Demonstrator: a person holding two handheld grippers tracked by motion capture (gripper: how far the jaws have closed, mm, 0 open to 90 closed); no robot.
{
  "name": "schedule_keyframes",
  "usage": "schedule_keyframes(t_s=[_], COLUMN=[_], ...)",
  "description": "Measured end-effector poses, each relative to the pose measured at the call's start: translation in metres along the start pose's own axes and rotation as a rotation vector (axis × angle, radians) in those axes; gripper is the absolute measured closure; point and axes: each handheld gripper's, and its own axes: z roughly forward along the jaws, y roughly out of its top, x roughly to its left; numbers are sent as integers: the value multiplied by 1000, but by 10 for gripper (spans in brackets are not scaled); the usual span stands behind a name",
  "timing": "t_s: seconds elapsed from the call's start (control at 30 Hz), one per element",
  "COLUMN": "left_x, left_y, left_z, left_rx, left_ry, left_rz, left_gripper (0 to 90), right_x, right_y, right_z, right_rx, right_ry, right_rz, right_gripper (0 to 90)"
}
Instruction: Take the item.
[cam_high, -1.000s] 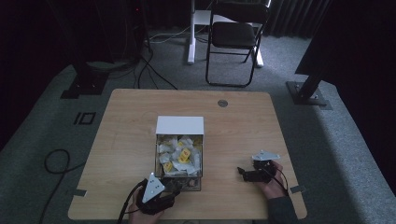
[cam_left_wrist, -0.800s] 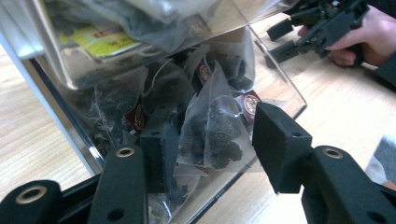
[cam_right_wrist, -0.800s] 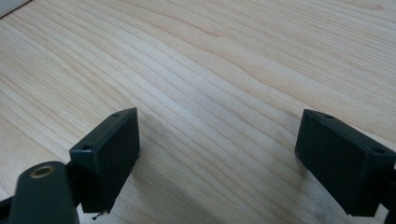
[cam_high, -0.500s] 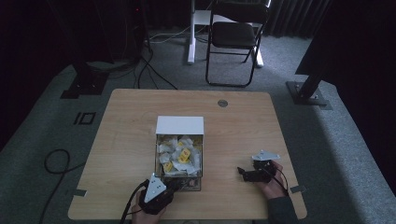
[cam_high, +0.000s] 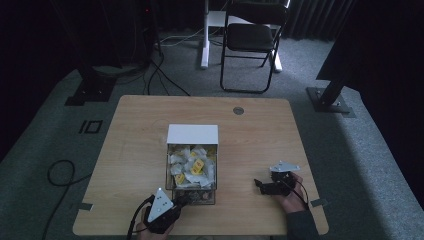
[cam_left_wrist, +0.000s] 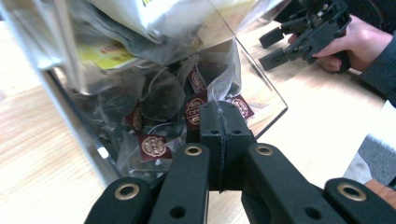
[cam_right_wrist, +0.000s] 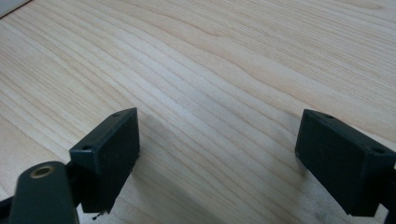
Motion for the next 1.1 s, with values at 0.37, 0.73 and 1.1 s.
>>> schedule_keyframes(t_s=[0.37, 0.73, 1.1], left_x=[10, 22, 42], left_y=[1, -1, -1], left_z=[-28, -44, -55], left_rx=[-10, -21, -34], left_ry=[32, 71, 140], left_rz=[-17, -40, -61], left_gripper=[900, 900, 900], right_x=[0, 0, 0], right_y=[0, 0, 0], right_z=[0, 0, 0], right_rx=[0, 0, 0], right_ry=[1, 0, 0], right_rz=[0, -1, 0], right_gripper=[137, 137, 137])
